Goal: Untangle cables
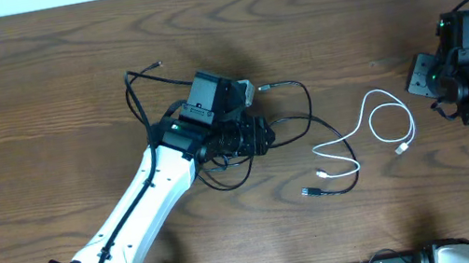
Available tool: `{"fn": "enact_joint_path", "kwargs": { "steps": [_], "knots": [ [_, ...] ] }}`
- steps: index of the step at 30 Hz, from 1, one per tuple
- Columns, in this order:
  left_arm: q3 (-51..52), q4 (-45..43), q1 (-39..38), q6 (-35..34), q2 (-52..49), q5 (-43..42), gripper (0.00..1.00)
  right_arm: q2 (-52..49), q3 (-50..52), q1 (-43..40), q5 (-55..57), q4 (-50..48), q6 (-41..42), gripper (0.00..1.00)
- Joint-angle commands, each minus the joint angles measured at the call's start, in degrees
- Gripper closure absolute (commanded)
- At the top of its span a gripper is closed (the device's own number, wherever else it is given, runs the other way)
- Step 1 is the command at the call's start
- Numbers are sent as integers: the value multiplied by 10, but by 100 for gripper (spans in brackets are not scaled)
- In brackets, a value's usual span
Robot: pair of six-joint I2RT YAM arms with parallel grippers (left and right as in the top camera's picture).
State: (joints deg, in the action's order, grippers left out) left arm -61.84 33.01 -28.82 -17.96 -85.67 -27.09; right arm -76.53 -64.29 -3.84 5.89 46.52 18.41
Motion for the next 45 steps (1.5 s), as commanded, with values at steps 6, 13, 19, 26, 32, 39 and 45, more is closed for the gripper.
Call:
{"fn": "enact_joint_path", "kwargs": {
  "steps": [6, 13, 19, 26, 32, 39, 45],
  "knots": [
    [-6, 2, 2, 6, 0, 11, 43, -5, 32, 1, -144, 9, 2, 36],
    [-6, 1, 2, 5, 0, 11, 43, -12, 94, 34, -145, -24, 52, 35],
    [-6, 2, 2, 6, 0, 11, 43, -31, 139, 64, -144, -91, 69, 36],
    [-5, 7, 2, 5, 0, 47, 43, -74, 182, 92, -144, -166, 108, 34],
    [-5, 50, 2, -4, 0, 207, 43, -122, 184, 110, -144, -228, 107, 31],
    [-2, 75, 2, -18, 0, 280, 43, -164, 184, 113, -141, -276, 118, 54],
    [-2, 74, 1, -18, 0, 280, 43, -164, 184, 113, -140, -279, 118, 70]
  ]
}}
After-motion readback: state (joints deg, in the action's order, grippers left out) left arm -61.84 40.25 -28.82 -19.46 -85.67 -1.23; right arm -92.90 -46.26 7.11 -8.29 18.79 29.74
